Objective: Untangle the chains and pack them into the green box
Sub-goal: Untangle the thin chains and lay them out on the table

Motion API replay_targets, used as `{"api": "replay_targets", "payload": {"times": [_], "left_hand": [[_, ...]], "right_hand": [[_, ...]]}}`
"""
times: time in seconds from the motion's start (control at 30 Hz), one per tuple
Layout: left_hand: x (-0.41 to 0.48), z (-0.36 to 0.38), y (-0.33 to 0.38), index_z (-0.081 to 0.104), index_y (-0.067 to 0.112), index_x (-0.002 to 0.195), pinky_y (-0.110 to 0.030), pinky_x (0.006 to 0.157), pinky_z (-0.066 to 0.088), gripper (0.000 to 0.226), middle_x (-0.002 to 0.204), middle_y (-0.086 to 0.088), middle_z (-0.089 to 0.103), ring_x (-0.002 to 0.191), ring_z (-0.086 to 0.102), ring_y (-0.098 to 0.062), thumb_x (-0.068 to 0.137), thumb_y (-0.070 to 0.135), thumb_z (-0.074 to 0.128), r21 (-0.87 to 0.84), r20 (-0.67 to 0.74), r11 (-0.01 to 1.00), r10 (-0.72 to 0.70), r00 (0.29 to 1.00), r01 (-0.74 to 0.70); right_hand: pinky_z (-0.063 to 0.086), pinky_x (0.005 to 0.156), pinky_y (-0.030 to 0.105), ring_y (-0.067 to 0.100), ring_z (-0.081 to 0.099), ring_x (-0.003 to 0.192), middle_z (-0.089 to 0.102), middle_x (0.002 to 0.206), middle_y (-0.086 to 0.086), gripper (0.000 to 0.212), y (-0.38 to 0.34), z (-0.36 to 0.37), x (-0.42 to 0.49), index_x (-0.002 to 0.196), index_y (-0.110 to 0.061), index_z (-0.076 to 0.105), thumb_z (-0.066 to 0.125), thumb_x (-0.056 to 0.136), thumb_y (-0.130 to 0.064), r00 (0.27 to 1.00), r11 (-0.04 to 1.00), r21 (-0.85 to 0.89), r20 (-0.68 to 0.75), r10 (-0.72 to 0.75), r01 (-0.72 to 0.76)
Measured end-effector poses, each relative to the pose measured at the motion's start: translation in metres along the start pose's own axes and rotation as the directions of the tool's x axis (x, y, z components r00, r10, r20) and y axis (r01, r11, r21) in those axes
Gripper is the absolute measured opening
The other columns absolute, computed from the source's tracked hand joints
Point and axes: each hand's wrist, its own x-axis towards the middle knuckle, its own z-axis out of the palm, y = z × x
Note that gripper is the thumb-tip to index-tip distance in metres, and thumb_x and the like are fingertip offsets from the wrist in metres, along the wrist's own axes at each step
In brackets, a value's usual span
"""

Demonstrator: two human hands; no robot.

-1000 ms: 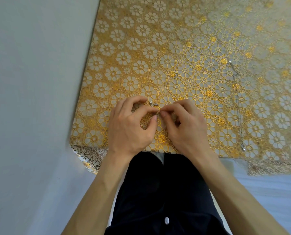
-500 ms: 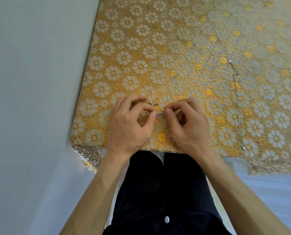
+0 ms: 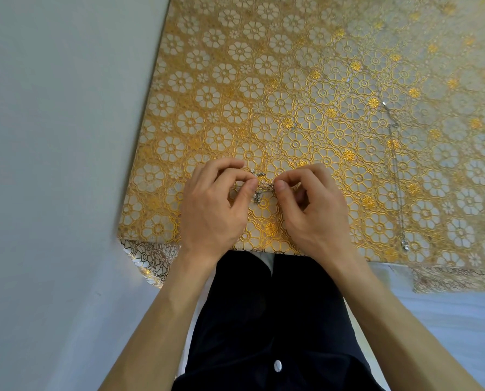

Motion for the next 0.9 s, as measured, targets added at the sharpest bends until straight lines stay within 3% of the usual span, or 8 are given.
{"api": "replay_targets", "payload": {"times": [0.17, 0.3, 0.53, 0.9], "left_hand": [[0.0006, -0.001, 0.0007, 0.075, 0.018, 0.095, -0.025, 0.097, 0.04, 0.018, 0.115, 0.007, 0.066, 0.111, 0.058, -0.015, 0.096, 0.033, 0.065, -0.029, 0.005, 0.999, -0.032, 0.999, 0.032], [0.0007, -0.0011, -0.0002, 0.074, 0.016, 0.096, -0.03, 0.097, 0.044, 0.021, 0.115, 0.006, 0.066, 0.112, 0.058, -0.015, 0.097, 0.034, 0.064, -0.058, 0.001, 0.998, -0.038, 0.999, 0.038], [0.0015, -0.0011, 0.0003, 0.073, 0.016, 0.096, -0.03, 0.096, 0.045, 0.021, 0.114, 0.007, 0.066, 0.112, 0.057, -0.012, 0.097, 0.035, 0.063, -0.073, -0.008, 0.996, -0.05, 0.999, 0.049], [0.0018, -0.0047, 0.0024, 0.064, 0.015, 0.1, -0.039, 0.086, 0.052, 0.016, 0.109, 0.006, 0.067, 0.102, 0.063, -0.017, 0.1, 0.028, 0.054, -0.262, -0.029, 0.953, -0.165, 0.986, 0.152]], "right_hand": [[0.049, 0.066, 0.038, 0.012, 0.057, 0.069, 0.06, 0.093, -0.004, 0.013, -0.0001, 0.0, 0.0004, 0.091, -0.017, 0.071, 0.064, 0.094, -0.028, 0.998, 0.999, -0.018, 0.04, -0.048, 0.048], [0.049, 0.068, 0.045, 0.012, 0.058, 0.076, 0.06, 0.093, -0.007, 0.014, -0.001, 0.0009, -0.001, 0.091, -0.02, 0.071, 0.064, 0.094, -0.032, 0.994, 0.993, -0.072, 0.074, -0.083, 0.089], [0.044, 0.063, 0.02, 0.002, 0.056, 0.065, 0.06, 0.095, -0.01, 0.008, -0.0022, -0.0019, 0.0002, 0.089, -0.022, 0.068, 0.065, 0.095, -0.026, 0.999, 0.997, 0.063, 0.008, 0.035, -0.036], [0.04, 0.064, 0.014, 0.006, 0.057, 0.07, 0.058, 0.097, -0.005, 0.007, -0.0042, -0.0041, 0.0015, 0.089, -0.019, 0.066, 0.063, 0.095, -0.023, 0.995, 0.993, 0.076, -0.029, 0.095, -0.093]]}}
